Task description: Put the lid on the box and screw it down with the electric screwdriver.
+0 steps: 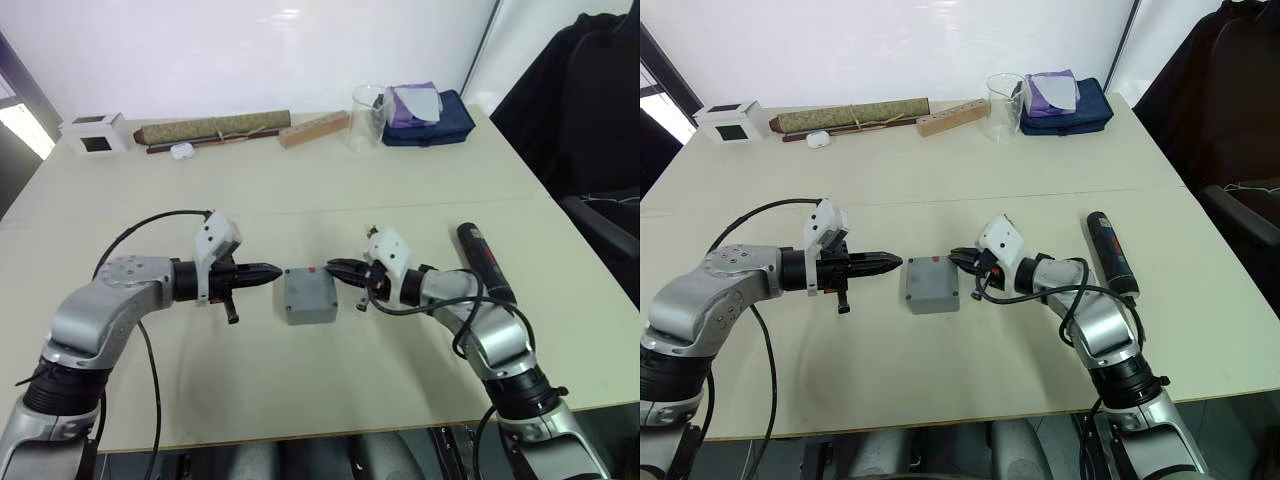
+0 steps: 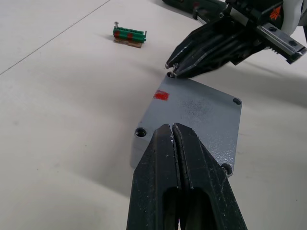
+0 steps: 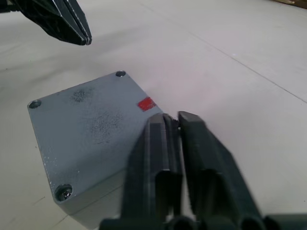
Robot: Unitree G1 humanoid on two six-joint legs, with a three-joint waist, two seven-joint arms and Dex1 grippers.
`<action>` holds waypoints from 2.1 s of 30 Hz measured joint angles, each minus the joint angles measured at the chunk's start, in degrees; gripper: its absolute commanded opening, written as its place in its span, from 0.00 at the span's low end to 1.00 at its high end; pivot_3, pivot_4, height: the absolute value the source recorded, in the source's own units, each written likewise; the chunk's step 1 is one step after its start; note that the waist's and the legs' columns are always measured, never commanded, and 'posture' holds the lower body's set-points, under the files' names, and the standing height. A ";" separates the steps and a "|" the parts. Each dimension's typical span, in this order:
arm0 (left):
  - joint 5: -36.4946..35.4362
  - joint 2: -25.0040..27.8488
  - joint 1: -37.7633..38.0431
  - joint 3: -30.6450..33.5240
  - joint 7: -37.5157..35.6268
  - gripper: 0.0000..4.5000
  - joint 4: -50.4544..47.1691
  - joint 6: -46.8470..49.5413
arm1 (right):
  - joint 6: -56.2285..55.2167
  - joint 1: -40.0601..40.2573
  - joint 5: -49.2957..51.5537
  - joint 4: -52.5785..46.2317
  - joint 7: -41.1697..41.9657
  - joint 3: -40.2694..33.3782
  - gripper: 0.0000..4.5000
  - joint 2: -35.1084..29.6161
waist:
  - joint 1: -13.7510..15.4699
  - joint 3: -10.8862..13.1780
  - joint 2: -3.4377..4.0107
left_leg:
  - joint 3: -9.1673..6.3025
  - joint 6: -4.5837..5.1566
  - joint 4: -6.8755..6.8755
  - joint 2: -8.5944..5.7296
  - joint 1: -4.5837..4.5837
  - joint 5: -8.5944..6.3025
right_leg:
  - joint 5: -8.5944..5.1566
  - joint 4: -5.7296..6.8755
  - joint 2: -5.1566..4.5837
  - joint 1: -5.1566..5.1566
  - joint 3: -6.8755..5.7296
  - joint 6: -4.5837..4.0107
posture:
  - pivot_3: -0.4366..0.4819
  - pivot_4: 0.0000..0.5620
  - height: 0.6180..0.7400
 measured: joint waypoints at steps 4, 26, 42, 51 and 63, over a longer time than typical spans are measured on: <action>0.33 -0.04 -0.41 -0.45 0.00 0.00 0.26 0.01 | -0.64 -0.01 -0.09 0.27 0.15 0.02 0.73 0.05 | 0.00 0.00 0.00 | 0.00 0.00 0.00 0.00 0.00 0.00 | 0.00 0.00 0.00 0.00 0.00 0.00 | 0.48 0.27 1.00; -1.91 -3.53 -3.39 -0.78 1.44 0.00 -3.10 0.13 | 16.95 -2.54 13.85 -5.91 1.10 -18.08 0.99 -10.67 | 0.30 0.00 -0.01 | -0.01 0.00 0.03 -0.03 -0.01 0.00 | 0.00 0.00 -0.04 0.04 -0.01 0.00 | 0.48 0.27 1.00; -0.69 -2.00 -6.48 -7.51 -7.43 0.00 -4.83 -3.28 | 63.63 -21.11 24.24 8.93 3.34 -9.94 0.99 -43.15 | -0.05 0.02 0.04 | 0.17 0.01 -0.02 -0.02 -0.09 -0.01 | -0.01 -0.31 -0.03 0.01 0.08 0.00 | 0.48 0.27 1.00; 0.15 -2.59 -5.26 -8.99 -6.03 0.00 -8.22 -4.38 | 58.22 -26.51 17.35 22.62 8.23 9.66 0.99 -43.63 | -0.01 0.02 0.02 | 0.20 0.02 0.00 0.00 -0.09 -0.01 | -0.01 -0.31 -0.02 -0.02 0.10 0.02 | 0.48 0.27 1.00; -2.14 -2.69 -1.40 -7.29 0.19 0.00 -13.85 -0.16 | 47.78 -33.40 5.00 36.03 23.50 25.24 0.99 -40.44 | 0.01 0.04 0.06 | 0.16 0.02 0.01 0.01 -0.08 -0.01 | 0.00 -0.28 -0.01 -0.04 0.07 0.02 | 0.48 0.27 1.00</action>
